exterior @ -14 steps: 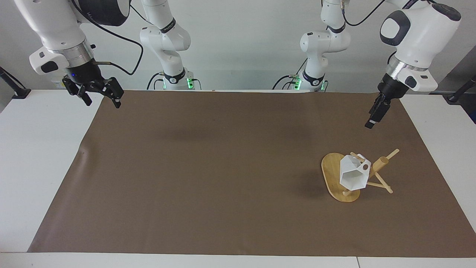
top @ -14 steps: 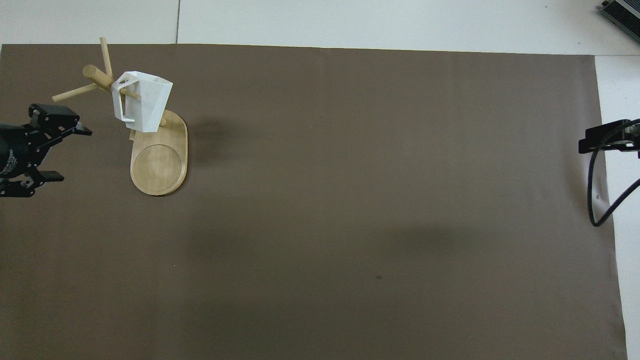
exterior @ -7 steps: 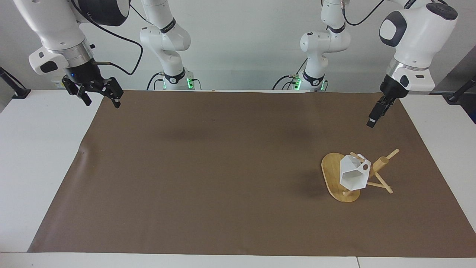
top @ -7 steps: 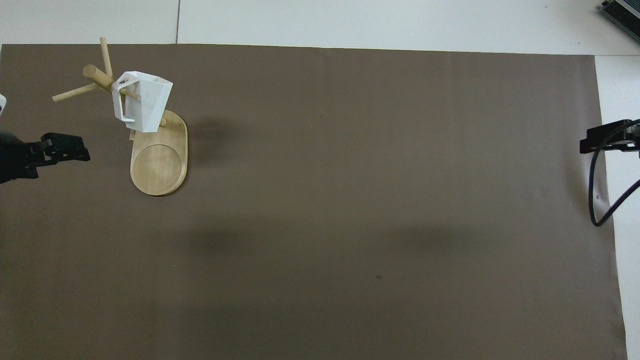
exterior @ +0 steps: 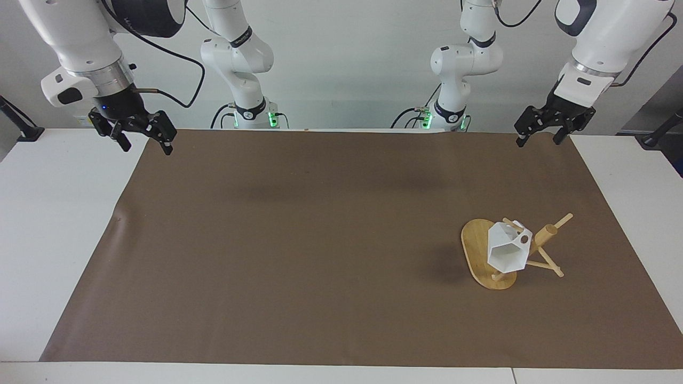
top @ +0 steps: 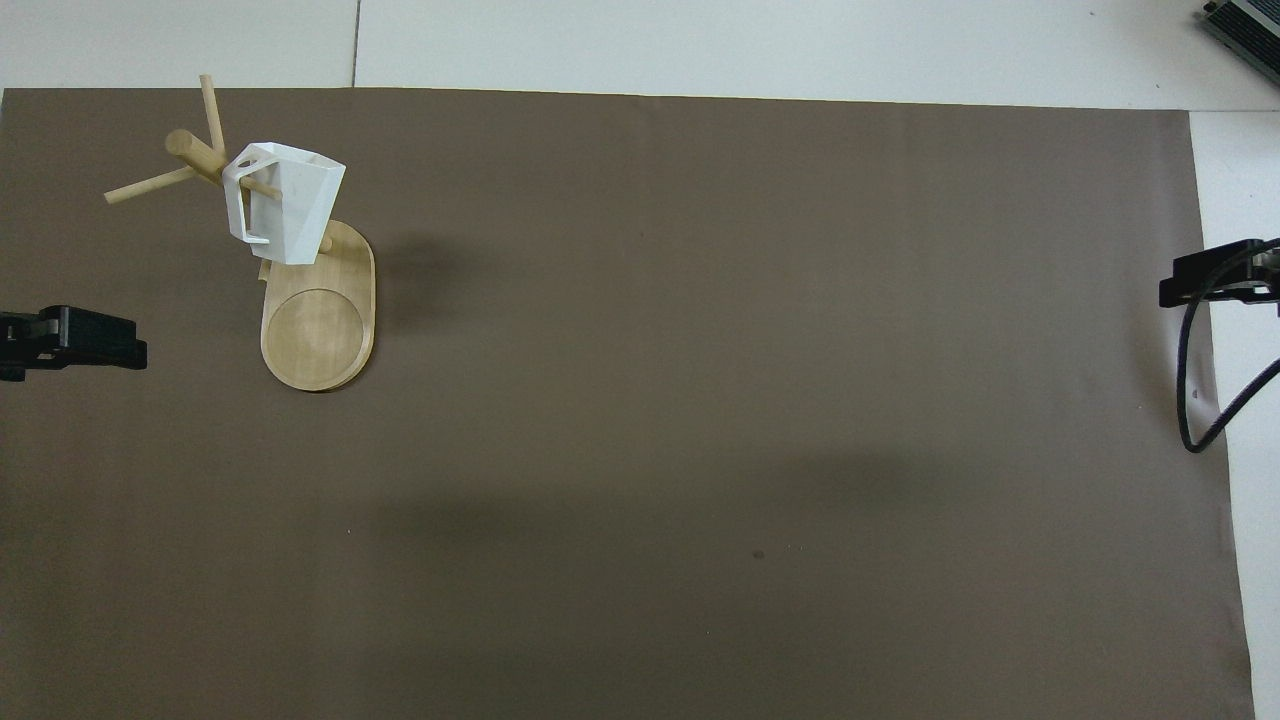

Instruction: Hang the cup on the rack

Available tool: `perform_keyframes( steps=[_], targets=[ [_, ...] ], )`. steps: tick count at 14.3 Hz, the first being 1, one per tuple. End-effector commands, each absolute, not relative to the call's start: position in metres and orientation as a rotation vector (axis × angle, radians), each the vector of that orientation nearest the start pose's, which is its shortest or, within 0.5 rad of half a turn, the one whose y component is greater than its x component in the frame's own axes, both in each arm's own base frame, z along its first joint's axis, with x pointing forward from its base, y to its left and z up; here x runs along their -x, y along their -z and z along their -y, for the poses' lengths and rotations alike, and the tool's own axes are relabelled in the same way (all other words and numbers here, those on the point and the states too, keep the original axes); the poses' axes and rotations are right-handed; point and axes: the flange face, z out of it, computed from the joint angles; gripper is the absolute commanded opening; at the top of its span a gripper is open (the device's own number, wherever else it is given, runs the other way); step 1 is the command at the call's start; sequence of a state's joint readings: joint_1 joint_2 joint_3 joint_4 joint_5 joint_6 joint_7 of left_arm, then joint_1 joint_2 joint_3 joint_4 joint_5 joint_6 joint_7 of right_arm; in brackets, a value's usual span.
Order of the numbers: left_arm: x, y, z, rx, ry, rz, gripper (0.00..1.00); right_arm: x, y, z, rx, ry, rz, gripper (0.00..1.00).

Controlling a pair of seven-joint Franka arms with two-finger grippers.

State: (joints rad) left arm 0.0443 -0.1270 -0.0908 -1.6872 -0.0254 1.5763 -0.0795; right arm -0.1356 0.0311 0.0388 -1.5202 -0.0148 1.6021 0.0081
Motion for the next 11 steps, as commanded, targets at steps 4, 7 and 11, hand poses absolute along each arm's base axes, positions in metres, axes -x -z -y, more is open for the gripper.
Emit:
perform_keyframes(
  steps=[4, 7, 11],
  targets=[
    [-0.511, -0.638, 0.026, 3.132, 0.05, -0.086, 1.0, -0.56, -0.632, 0.061, 3.159, 0.098, -0.154, 1.0],
    [-0.513, -0.638, 0.02, 3.135, 0.064, -0.059, 1.0, -0.56, -0.632, 0.061, 3.16, 0.095, -0.152, 1.0],
    [-0.512, -0.635, 0.023, 3.129, 0.038, -0.068, 1.0, -0.56, -0.633, 0.06, 3.153, 0.098, -0.154, 1.0]
  ],
)
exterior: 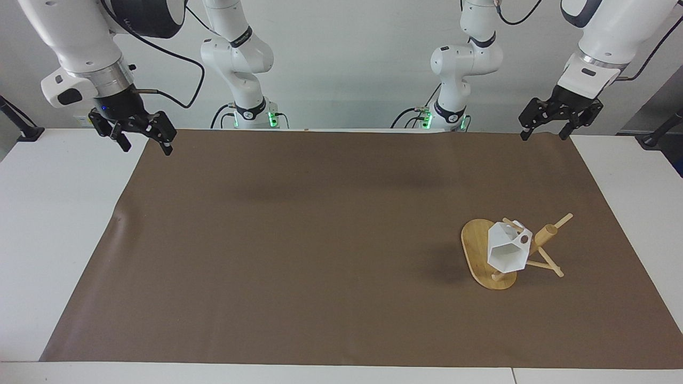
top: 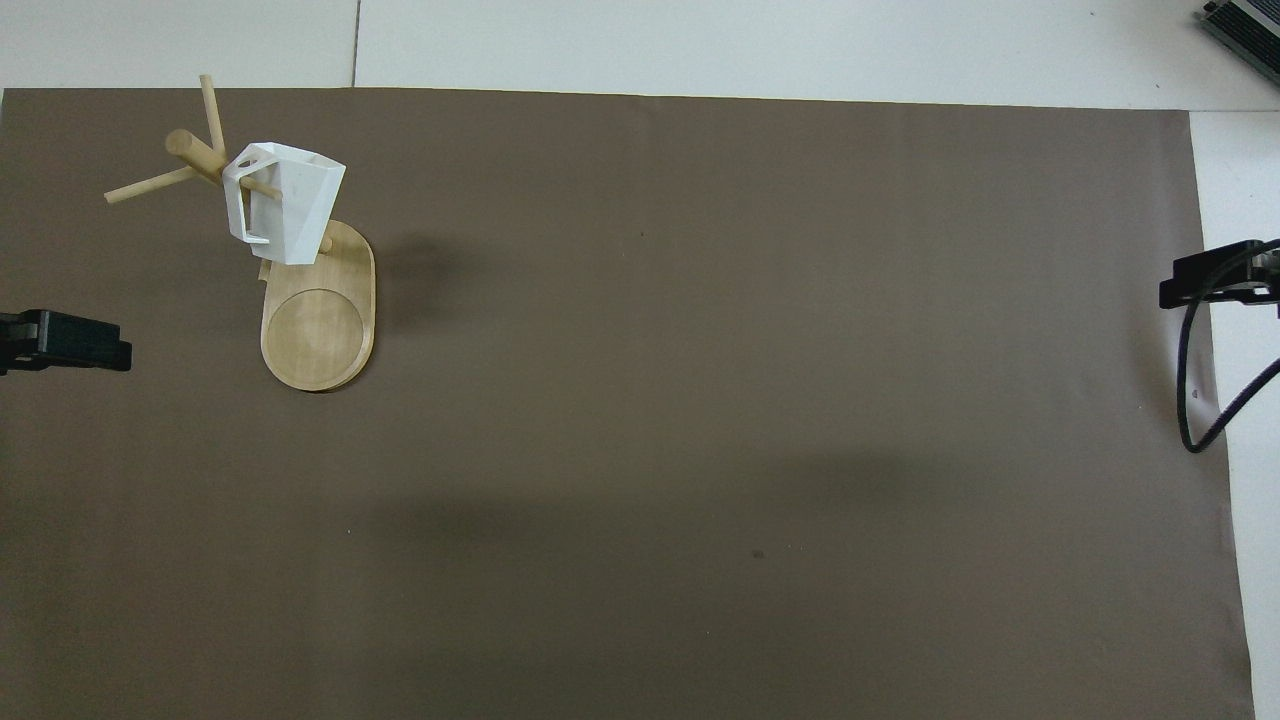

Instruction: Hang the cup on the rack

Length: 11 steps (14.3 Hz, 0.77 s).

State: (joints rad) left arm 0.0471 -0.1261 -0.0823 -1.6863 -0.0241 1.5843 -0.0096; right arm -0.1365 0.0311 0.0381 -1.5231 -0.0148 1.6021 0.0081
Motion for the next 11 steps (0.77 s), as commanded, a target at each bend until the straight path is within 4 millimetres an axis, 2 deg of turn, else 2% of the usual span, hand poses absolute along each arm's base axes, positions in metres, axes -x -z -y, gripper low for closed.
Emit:
perform_keyframes(
  steps=[1, 8, 11],
  targets=[
    [-0.5122, -0.6346, 0.0254, 3.124, 0.036, -0.078, 1.0, -0.5595, -0.6324, 0.0599, 3.152, 0.096, -0.152, 1.0],
    [-0.5115, -0.6341, 0.0225, 3.124, 0.036, -0.066, 1.0, -0.5577, -0.632, 0.0585, 3.149, 0.076, -0.145, 1.0],
    [-0.5112, -0.6356, 0.0291, 3.134, 0.04, -0.078, 1.0, -0.5573, -0.6328, 0.0585, 3.149, 0.079, -0.145, 1.0]
  ],
)
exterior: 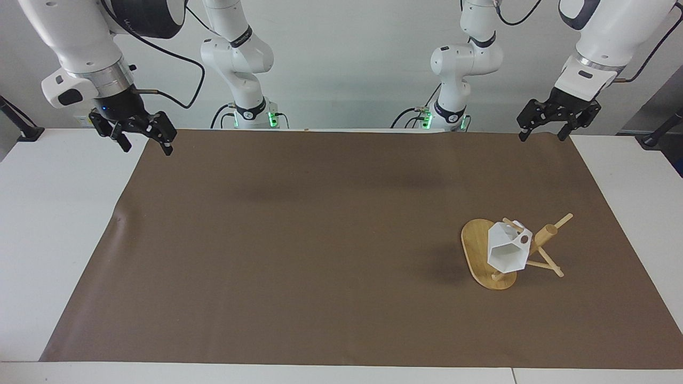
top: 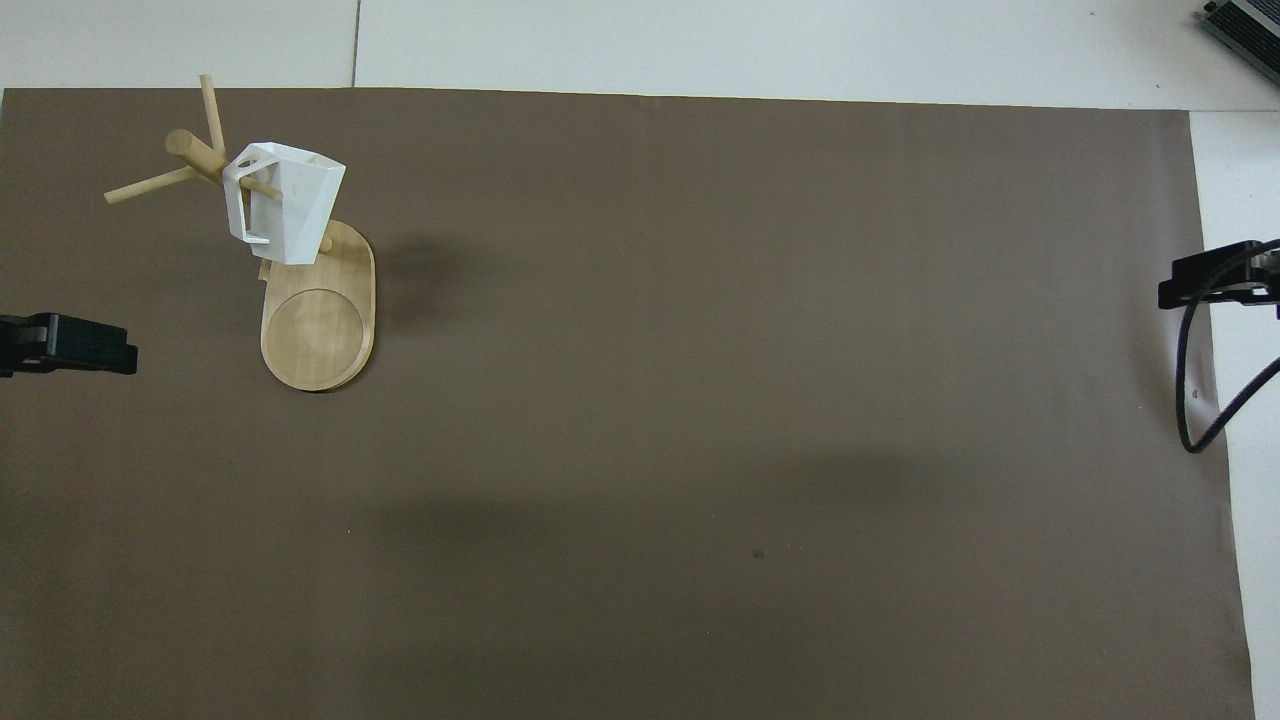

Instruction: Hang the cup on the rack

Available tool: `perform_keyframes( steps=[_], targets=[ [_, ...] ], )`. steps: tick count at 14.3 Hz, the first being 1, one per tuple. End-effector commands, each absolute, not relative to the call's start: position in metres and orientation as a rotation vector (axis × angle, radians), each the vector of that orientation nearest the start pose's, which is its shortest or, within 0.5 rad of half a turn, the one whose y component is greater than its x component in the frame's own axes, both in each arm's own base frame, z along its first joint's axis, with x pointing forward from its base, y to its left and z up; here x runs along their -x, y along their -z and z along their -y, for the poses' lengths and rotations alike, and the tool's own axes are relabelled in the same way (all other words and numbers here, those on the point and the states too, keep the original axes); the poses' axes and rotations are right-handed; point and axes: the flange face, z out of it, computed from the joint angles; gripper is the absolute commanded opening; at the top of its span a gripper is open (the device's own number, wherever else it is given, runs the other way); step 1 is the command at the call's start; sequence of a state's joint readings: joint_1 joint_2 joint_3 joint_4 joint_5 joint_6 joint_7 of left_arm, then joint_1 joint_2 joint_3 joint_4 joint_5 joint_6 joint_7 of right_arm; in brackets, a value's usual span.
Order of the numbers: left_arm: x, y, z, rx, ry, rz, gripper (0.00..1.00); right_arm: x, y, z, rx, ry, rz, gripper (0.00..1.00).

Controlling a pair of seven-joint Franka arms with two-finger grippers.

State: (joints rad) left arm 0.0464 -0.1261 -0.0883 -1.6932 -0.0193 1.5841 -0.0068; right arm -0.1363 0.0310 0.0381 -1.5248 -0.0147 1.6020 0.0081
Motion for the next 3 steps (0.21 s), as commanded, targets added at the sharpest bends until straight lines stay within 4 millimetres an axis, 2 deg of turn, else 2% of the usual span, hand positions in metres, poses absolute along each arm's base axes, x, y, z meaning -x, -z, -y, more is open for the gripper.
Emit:
perform_keyframes(
  steps=[1, 3],
  targets=[
    [-0.5108, -0.6353, 0.0307, 3.134, 0.035, -0.078, 1.0, -0.5578, -0.632, 0.0577, 3.149, 0.077, -0.142, 1.0],
    [-0.511, -0.6354, 0.0308, 3.134, 0.038, -0.078, 1.0, -0.5577, -0.632, 0.0585, 3.149, 0.076, -0.145, 1.0]
  ],
)
